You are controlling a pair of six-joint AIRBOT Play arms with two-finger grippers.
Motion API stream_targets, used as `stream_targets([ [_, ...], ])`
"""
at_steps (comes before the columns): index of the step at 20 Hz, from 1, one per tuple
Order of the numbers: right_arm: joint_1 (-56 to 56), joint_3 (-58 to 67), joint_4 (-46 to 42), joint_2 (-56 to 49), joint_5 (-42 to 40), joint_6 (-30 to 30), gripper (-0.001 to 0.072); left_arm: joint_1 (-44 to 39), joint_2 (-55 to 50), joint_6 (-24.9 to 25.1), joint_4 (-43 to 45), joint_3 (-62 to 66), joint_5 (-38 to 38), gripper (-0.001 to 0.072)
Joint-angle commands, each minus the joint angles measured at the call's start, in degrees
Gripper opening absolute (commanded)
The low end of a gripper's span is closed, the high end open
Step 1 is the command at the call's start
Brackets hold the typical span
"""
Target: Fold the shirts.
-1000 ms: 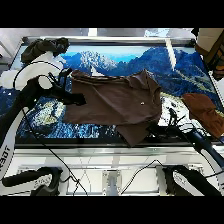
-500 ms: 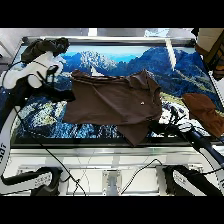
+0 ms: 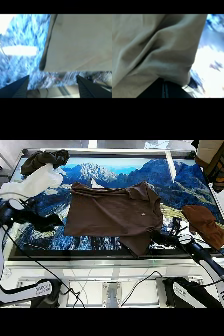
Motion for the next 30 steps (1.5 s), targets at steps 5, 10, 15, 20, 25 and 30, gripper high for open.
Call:
stream_targets([
  [5,-0.02,0.04,1.88,-0.02,-0.52,-0.04,0.0028,0.2,-1.29,-1.33,-3.78,-12.09,12.37,0.0697],
  [10,-0.02,0.11,3.61,0.0,-0.68,-0.04,0.0028,0.17,-5.2,-1.29,-10.93,-12.17,20.81,0.0694],
  [15,-0.02,0.11,3.82,0.0,-0.68,-0.04,0.0028,-0.46,-5.46,2.93,-13.05,-12.17,22.47,0.0278],
  [20,-0.02,2.4,3.78,0.04,1.38,-5.14,0.0027,-0.46,-5.44,4.22,-15.47,-11.63,20.11,0.0013],
  [25,-0.07,18.69,2.86,1.27,4.63,-7.76,0.0026,-0.46,-2.43,19.28,-39.74,-1.49,8.17,0.0011],
  [30,-1.81,40.83,-13.22,1.27,4.92,-5.51,0.0025,0.09,2.8,21.05,-44.63,24.17,10.56,0.001],
])
